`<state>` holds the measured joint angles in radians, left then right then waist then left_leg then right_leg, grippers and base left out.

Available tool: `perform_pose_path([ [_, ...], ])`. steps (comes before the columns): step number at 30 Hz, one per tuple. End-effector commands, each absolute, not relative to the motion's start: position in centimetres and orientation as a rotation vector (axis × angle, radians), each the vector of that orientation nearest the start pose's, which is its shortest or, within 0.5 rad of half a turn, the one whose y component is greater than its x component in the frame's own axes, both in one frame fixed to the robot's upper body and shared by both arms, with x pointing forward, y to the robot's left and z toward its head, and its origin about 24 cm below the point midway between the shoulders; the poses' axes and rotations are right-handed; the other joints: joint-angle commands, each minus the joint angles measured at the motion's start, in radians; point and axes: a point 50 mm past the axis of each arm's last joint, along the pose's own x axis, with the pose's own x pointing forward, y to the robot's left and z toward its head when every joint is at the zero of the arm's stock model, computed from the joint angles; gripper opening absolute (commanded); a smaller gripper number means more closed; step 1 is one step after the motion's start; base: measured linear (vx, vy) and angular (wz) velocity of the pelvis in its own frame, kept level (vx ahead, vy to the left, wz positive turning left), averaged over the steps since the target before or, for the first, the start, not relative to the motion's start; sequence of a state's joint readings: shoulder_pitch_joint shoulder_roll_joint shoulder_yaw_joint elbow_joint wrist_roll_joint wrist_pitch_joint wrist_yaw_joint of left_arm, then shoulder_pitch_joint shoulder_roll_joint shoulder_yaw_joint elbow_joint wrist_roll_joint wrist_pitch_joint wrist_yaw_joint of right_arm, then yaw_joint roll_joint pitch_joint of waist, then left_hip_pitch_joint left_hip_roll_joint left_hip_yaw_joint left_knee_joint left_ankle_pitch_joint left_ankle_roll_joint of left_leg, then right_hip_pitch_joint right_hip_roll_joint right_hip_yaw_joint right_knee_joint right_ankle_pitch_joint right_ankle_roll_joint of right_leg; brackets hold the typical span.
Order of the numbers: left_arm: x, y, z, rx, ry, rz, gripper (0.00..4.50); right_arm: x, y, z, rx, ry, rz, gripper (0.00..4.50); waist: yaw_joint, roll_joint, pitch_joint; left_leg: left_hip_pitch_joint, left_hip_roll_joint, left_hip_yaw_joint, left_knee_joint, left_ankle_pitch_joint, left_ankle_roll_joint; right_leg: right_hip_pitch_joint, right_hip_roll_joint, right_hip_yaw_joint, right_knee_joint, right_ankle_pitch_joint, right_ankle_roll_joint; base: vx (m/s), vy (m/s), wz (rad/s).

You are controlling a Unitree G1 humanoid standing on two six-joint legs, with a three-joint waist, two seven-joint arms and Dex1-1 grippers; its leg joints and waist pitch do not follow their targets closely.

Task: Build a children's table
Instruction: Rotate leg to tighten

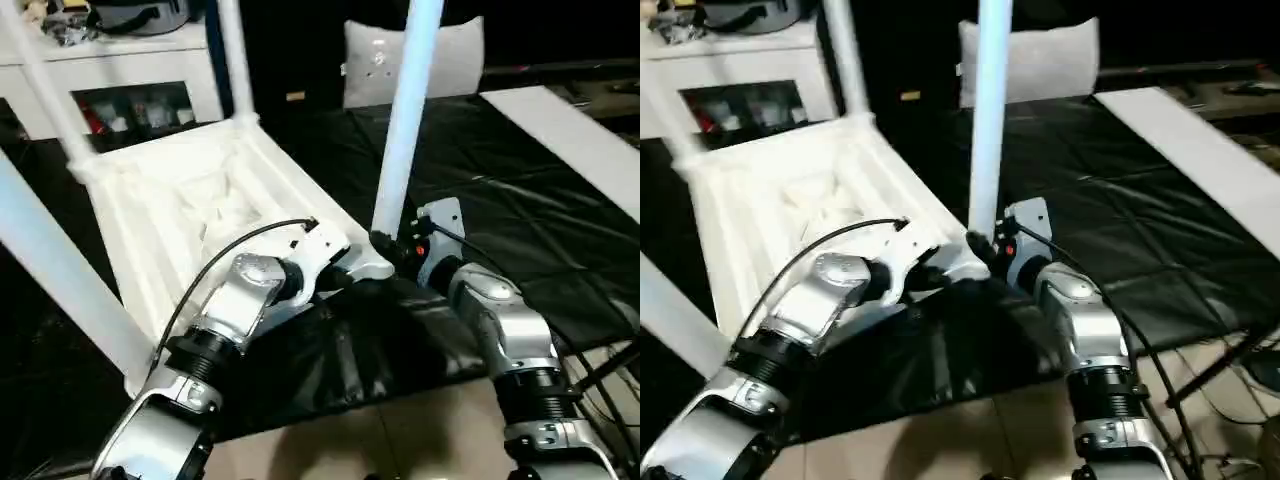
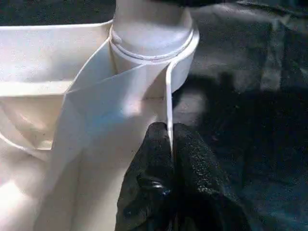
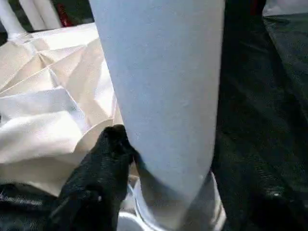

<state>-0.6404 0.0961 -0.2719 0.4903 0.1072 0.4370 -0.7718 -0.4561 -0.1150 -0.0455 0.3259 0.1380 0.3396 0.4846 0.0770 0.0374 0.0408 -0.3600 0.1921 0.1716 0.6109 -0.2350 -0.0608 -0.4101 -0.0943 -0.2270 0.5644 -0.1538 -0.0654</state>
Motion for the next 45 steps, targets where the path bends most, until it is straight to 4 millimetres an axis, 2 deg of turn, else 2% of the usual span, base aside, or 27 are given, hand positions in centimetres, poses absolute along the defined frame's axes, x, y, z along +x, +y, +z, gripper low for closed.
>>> perform_pose_path([
  [1,32.5,3.5,7.8,0.301,0.342,-1.116,0.0,32.5,-11.1,6.9,0.097,0.199,0.633,2.98,0.013,-0.01,-0.089,-0.008,0.056,-0.034,-0.042,0.185,0.164,0.082,-0.096,0.096,-0.017,0.062,-0.082,0.0,0.0,0.0],
  [2,32.6,3.9,7.8,0.315,0.338,-1.125,0.0,32.4,-11.5,7.1,0.079,0.184,0.656,3.17,0.02,-0.013,-0.088,-0.016,0.049,-0.03,-0.038,0.174,0.178,0.084,-0.097,0.095,-0.018,0.051,-0.085,0.0,0.0,0.0],
  [3,32.6,4.1,7.9,0.322,0.335,-1.132,0.0,32.3,-11.6,7.1,0.071,0.179,0.666,3.17,0.024,-0.012,-0.089,-0.018,0.046,-0.028,-0.036,0.165,0.178,0.087,-0.098,0.097,-0.015,0.045,-0.082,0.0,0.0,0.0],
  [5,32.6,4.5,7.7,0.334,0.342,-1.148,0.0,32.2,-12.0,7.1,0.045,0.175,0.7,3.35,0.031,-0.01,-0.084,-0.016,0.048,-0.025,-0.041,0.122,0.175,0.084,-0.096,0.095,-0.026,-0.016,-0.063,0.0,0.0,0.0],
  [6,32.5,5.0,7.6,0.347,0.348,-1.168,0.0,32.0,-12.4,7.2,0.02,0.168,0.743,3.43,0.036,-0.008,-0.078,-0.011,0.048,-0.022,-0.045,0.072,0.157,0.083,-0.092,0.093,-0.041,-0.114,-0.03,0.0,0.0,0.0],
  [8,32.4,6.0,7.4,0.372,0.363,-1.208,0.0,31.7,-13.4,7.4,-0.005,0.166,0.818,3.67,0.043,-0.009,-0.076,-0.007,0.05,-0.023,-0.048,0.04,0.138,0.083,-0.089,0.092,-0.049,-0.175,-0.004,0.0,0.0,0.0],
  [11,32.0,7.5,7.2,0.424,0.388,-1.294,0.0,31.2,-15.1,7.9,-0.078,0.182,0.945,3.78,0.049,-0.007,-0.069,0.001,0.051,-0.021,-0.055,-0.032,0.11,0.078,-0.089,0.089,-0.068,-0.288,0.032,0.0,0.0,0.0],
  [12,31.9,7.8,7.1,0.435,0.392,-1.316,0.0,31.1,-15.4,8.0,-0.089,0.187,0.969,4.01,0.052,-0.008,-0.067,0.004,0.052,-0.02,-0.057,-0.054,0.102,0.077,-0.087,0.088,-0.074,-0.322,0.044,0.0,0.0,0.0],
  [13,31.9,8.1,7.1,0.445,0.401,-1.329,0.0,31.0,-15.7,8.1,-0.095,0.192,0.986,4.11,0.054,-0.012,-0.067,0.006,0.052,-0.02,-0.057,-0.059,0.099,0.077,-0.087,0.088,-0.076,-0.333,0.048,0.0,0.0,0.0],
  [14,31.8,8.5,7.1,0.465,0.408,-1.348,0.0,31.0,-16.1,8.2,-0.103,0.2,1.004,4.16,0.06,-0.009,-0.063,0.011,0.054,-0.02,-0.06,-0.075,0.089,0.073,-0.087,0.089,-0.08,-0.357,0.053,0.0,0.0,0.0],
  [16,31.7,9.3,7.1,0.494,0.427,-1.385,0.0,30.8,-16.8,8.4,-0.126,0.218,1.05,4.29,0.067,-0.012,-0.065,0.02,0.055,-0.02,-0.063,-0.093,0.071,0.071,-0.089,0.092,-0.082,-0.372,0.046,0.0,0.0,0.0],
  [19,31.6,9.9,7.2,0.521,0.432,-1.424,0.0,30.6,-17.5,8.4,-0.159,0.244,1.096,4.41,0.073,-0.013,-0.068,0.013,0.056,-0.023,-0.061,-0.07,0.077,0.076,-0.09,0.095,-0.071,-0.333,0.035,0.0,0.0,0.0],
  [20,31.4,10.3,7.3,0.543,0.446,-1.469,0.0,30.4,-18.0,8.5,-0.186,0.27,1.144,4.41,0.074,-0.019,-0.071,0.01,0.056,-0.023,-0.06,-0.057,0.082,0.078,-0.09,0.095,-0.067,-0.318,0.033,0.0,0.0,0.0],
  [23,31.2,10.8,7.3,0.564,0.469,-1.52,0.0,30.1,-18.3,8.5,-0.21,0.297,1.212,4.41,0.079,-0.016,-0.071,0.006,0.052,-0.02,-0.057,-0.042,0.091,0.078,-0.09,0.095,-0.066,-0.316,0.032,0.0,0.0,0.0],
  [27,30.8,11.2,7.3,0.585,0.496,-1.588,0.0,30.0,-18.2,8.8,-0.217,0.29,1.267,4.41,0.087,-0.013,-0.071,0.009,0.056,-0.021,-0.058,-0.041,0.091,0.075,-0.089,0.094,-0.067,-0.325,0.024,0.0,0.0,0.0],
  [29,30.5,11.3,7.3,0.593,0.504,-1.631,0.0,30.0,-18.1,8.9,-0.222,0.281,1.281,4.41,0.091,-0.017,-0.071,0.01,0.055,-0.019,-0.059,-0.048,0.083,0.076,-0.09,0.094,-0.068,-0.342,0.025,0.0,0.0,0.0],
  [31,30.1,11.4,7.2,0.618,0.528,-1.69,0.0,29.5,-17.5,8.8,-0.213,0.283,1.36,4.41,0.094,-0.014,-0.071,0.011,0.059,-0.02,-0.06,-0.054,0.082,0.074,-0.09,0.095,-0.068,-0.346,0.022,0.0,0.0,0.0],
  [35,30.1,11.4,7.1,0.644,0.535,-1.705,0.0,28.9,-17.1,8.4,-0.2,0.3,1.44,4.41,0.099,-0.015,-0.07,0.009,0.057,-0.019,-0.059,-0.057,0.081,0.076,-0.09,0.095,-0.068,-0.347,0.022,0.0,0.0,0.0],
  [40,30.1,11.2,7.2,0.644,0.529,-1.709,0.0,28.8,-16.7,8.1,-0.177,0.305,1.46,3.98,0.105,-0.015,-0.07,0.011,0.058,-0.02,-0.06,-0.055,0.071,0.074,-0.09,0.094,-0.071,-0.36,0.034,0.0,0.0,0.0],
  [42,30.0,11.0,7.2,0.639,0.518,-1.716,0.0,28.8,-16.1,7.8,-0.134,0.317,1.491,3.7,0.107,-0.013,-0.07,0.011,0.058,-0.019,-0.06,-0.058,0.072,0.074,-0.09,0.094,-0.072,-0.359,0.032,0.0,0.0,0.0],
  [45,29.9,10.7,7.3,0.635,0.508,-1.725,0.0,28.8,-15.5,7.2,-0.101,0.337,1.517,3.53,0.109,-0.013,-0.07,0.011,0.059,-0.02,-0.06,-0.055,0.073,0.073,-0.09,0.094,-0.071,-0.351,0.026,0.0,0.0,0.0],
])
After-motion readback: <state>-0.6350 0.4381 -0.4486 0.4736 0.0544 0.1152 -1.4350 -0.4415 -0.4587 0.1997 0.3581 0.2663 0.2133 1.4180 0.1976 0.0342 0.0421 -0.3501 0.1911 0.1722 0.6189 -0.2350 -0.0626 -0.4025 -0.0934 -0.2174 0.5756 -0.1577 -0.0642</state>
